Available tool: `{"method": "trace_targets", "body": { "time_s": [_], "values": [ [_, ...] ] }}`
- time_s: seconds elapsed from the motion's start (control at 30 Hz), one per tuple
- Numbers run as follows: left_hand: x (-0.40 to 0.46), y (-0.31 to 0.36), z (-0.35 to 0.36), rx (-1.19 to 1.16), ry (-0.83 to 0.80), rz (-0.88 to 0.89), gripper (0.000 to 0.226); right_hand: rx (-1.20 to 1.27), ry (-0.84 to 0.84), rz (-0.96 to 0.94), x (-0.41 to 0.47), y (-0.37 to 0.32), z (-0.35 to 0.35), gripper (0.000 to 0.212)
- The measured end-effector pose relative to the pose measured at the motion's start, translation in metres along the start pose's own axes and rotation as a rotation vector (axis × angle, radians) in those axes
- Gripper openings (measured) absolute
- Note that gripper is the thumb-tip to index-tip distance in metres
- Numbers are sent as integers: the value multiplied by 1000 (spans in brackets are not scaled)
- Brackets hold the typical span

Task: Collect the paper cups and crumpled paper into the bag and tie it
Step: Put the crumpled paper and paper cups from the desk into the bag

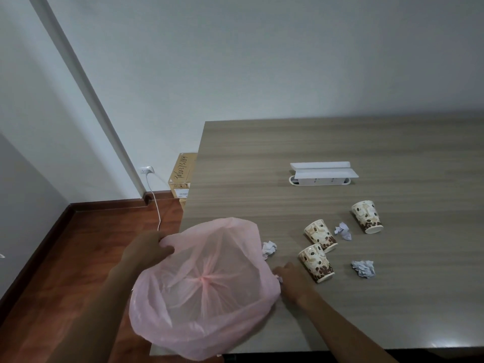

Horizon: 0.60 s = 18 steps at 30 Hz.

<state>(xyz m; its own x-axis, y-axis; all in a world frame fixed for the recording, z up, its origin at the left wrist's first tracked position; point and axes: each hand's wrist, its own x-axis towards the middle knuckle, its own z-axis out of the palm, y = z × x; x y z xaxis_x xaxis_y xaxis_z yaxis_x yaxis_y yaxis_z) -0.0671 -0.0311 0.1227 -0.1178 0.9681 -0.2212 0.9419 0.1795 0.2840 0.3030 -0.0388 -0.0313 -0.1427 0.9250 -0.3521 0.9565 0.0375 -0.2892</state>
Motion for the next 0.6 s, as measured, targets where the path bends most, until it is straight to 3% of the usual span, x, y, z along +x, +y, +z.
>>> {"method": "trace_targets", "body": {
  "time_s": [0.13,0.23,0.33,0.43,0.5,0.6],
  "values": [
    [-4,-6,8,-145,44,-61,29,356,145,16,-15,-10,-20,14],
    [-6,-2,13,-209,53,-76,25,605,360,58,-19,-24,-59,18],
    [-8,3,16,-255,66,-75,22,701,591,-2,-19,-42,-104,24],
    [-10,11,18,-293,54,-81,13,689,674,-68,-31,-75,-133,28],
    [-10,18,21,-329,48,-82,10,652,563,-217,-42,-101,-138,36],
    [-9,23,26,-358,39,-67,20,492,0,-408,-54,-127,-122,68]
  ]
}}
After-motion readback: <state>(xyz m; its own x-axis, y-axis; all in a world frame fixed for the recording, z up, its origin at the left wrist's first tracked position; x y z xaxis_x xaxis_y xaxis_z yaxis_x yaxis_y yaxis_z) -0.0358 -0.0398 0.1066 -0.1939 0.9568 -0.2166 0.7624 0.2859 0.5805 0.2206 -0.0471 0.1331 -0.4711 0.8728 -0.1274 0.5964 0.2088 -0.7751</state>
